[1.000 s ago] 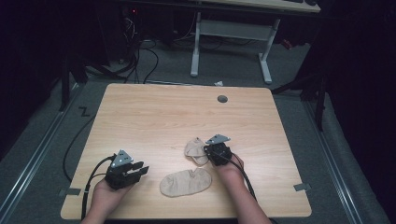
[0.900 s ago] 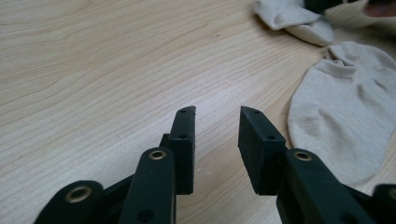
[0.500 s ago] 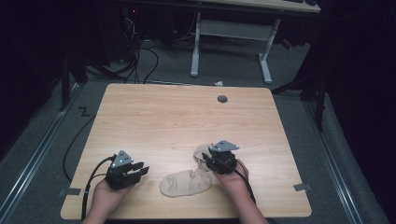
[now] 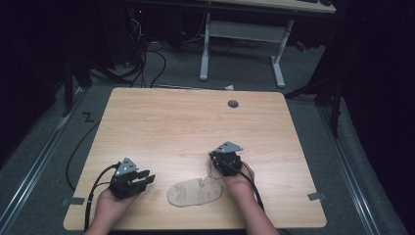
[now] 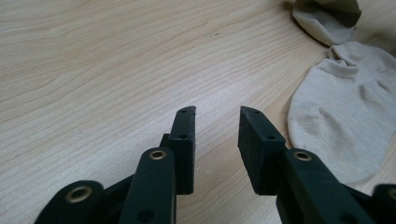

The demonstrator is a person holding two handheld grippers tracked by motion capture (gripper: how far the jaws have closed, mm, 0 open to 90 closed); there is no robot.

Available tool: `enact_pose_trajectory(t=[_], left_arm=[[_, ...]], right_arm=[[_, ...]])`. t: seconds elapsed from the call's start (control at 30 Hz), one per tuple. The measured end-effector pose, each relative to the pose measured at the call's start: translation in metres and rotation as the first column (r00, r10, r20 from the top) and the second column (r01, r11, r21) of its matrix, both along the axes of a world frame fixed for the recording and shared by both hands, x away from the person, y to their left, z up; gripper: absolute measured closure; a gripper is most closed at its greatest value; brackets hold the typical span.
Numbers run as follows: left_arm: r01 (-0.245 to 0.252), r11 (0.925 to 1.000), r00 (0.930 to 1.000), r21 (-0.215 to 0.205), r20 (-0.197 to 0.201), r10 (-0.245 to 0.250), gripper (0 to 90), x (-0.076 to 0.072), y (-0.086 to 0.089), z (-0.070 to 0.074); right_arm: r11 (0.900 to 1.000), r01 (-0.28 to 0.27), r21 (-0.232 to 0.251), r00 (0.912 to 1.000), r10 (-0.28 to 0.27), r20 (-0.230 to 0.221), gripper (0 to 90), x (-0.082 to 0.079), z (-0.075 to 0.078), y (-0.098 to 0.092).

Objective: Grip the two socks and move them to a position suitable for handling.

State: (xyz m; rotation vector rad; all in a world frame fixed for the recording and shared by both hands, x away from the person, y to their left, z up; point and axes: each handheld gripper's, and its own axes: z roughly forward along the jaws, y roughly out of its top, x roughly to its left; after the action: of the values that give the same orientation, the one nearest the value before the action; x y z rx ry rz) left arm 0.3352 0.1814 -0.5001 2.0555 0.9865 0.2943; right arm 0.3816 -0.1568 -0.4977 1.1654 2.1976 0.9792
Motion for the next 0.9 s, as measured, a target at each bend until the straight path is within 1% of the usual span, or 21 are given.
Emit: enact_pose_trajectory(t=[0.1,0.13,0.17,0.2,0.3,0.33,0.37,0.4,0.43,0.47,0.5,0.57,0.6,0.63,0.67,0.7,0.73,0.77,0.8,0.83,0.9], left_arm=[[-0.001,1.0,1.0,-0.004,0.001,0.001,67.1,-0.001,0.0,0.001],[-0.001,1.0,1.0,-0.004,0.001,0.001,67.1,-0.001,-0.001,0.001],[-0.001,1.0,1.0,-0.004,0.001,0.001,67.1,-0.001,-0.001,0.001],[0.003,1.0,1.0,-0.003,-0.002,-0.003,67.1,-0.001,-0.002,0.0],[0.016,0.9999,0.9998,0.002,-0.006,-0.016,67.1,-0.002,-0.006,-0.001],[0.016,0.9999,0.9998,0.002,-0.006,-0.016,67.1,-0.002,-0.006,-0.001],[0.022,0.9997,0.9997,0.002,-0.008,-0.022,67.2,-0.002,-0.008,-0.001],[0.042,0.9991,0.9989,-0.008,-0.019,-0.042,67.5,-0.004,-0.013,-0.002],[0.042,0.9991,0.9989,-0.008,-0.019,-0.042,67.9,-0.004,-0.013,-0.002],[0.082,0.9967,0.9963,-0.004,-0.027,-0.082,68.0,-0.01,-0.022,-0.002],[0.106,0.9943,0.994,0.007,-0.025,-0.106,68.0,-0.014,-0.028,-0.001],[0.152,0.9882,0.988,0.017,-0.029,-0.152,68.0,-0.023,-0.038,0.0],[0.172,0.985,0.984,-0.002,-0.045,-0.172,68.0,-0.028,-0.043,0.0],[0.172,0.985,0.984,-0.002,-0.045,-0.172,68.3,-0.028,-0.043,0.0],[0.22,0.9746,0.9721,-0.039,-0.074,-0.223,68.6,-0.039,-0.052,-0.001],[0.22,0.9746,0.9721,-0.039,-0.074,-0.223,68.6,-0.039,-0.052,-0.001],[0.25,0.9679,0.967,0.023,-0.056,-0.249,68.6,-0.046,-0.064,-0.004],[0.25,0.9679,0.967,0.023,-0.056,-0.249,68.6,-0.046,-0.064,-0.004],[0.262,0.9631,0.9635,0.06,-0.071,-0.258,68.6,-0.046,-0.072,-0.009],[0.26,0.9625,0.9642,0.078,-0.076,-0.254,68.7,-0.044,-0.074,-0.012],[0.251,0.9626,0.9668,0.103,-0.077,-0.244,68.7,-0.041,-0.076,-0.016]], right_arm=[[0.999,0.025,0.035,0.9991,-0.026,0.033,83.9,-0.006,0.006,-0.016],[0.998,0.033,0.051,0.9988,-0.035,0.033,83.8,-0.009,0.008,-0.022],[0.998,0.033,0.051,0.9988,-0.035,0.033,83.8,-0.009,0.008,-0.022],[0.996,0.055,0.069,0.9976,-0.058,0.037,83.8,-0.015,0.009,-0.036],[0.993,0.09,0.072,0.995,-0.093,0.036,82.0,-0.024,0.006,-0.059],[0.993,0.09,0.072,0.995,-0.093,0.036,82.0,-0.024,0.006,-0.059],[0.99,0.119,0.073,0.9925,-0.12,0.021,80.1,-0.029,0.002,-0.074],[0.988,0.137,0.075,0.9903,-0.138,0.013,78.8,-0.031,0.0,-0.082],[0.988,0.137,0.075,0.9903,-0.138,0.013,78.8,-0.031,0.0,-0.082],[0.982,0.172,0.073,0.9851,-0.172,-0.001,76.5,-0.036,-0.004,-0.099],[0.979,0.192,0.062,0.9813,-0.192,-0.005,74.9,-0.038,-0.006,-0.107],[0.969,0.238,0.063,0.9713,-0.238,-0.013,69.2,-0.043,-0.009,-0.123],[0.963,0.262,0.063,0.9649,-0.262,-0.009,67.2,-0.046,-0.009,-0.129],[0.963,0.262,0.063,0.9649,-0.262,-0.009,67.2,-0.046,-0.009,-0.129],[0.957,0.285,0.061,0.9579,-0.287,0.017,65.5,-0.051,-0.006,-0.138],[0.955,0.293,0.055,0.9551,-0.295,0.028,65.6,-0.053,-0.005,-0.139],[0.955,0.293,0.049,0.9548,-0.295,0.04,65.5,-0.055,-0.003,-0.139],[0.955,0.293,0.049,0.9548,-0.295,0.04,65.5,-0.055,-0.003,-0.139],[0.959,0.282,0.026,0.9565,-0.284,0.068,65.5,-0.058,0.0,-0.136],[0.962,0.271,0.028,0.9594,-0.273,0.071,66.6,-0.059,0.0,-0.133],[0.969,0.244,0.042,0.968,-0.246,0.05,71.6,-0.058,-0.002,-0.127]])
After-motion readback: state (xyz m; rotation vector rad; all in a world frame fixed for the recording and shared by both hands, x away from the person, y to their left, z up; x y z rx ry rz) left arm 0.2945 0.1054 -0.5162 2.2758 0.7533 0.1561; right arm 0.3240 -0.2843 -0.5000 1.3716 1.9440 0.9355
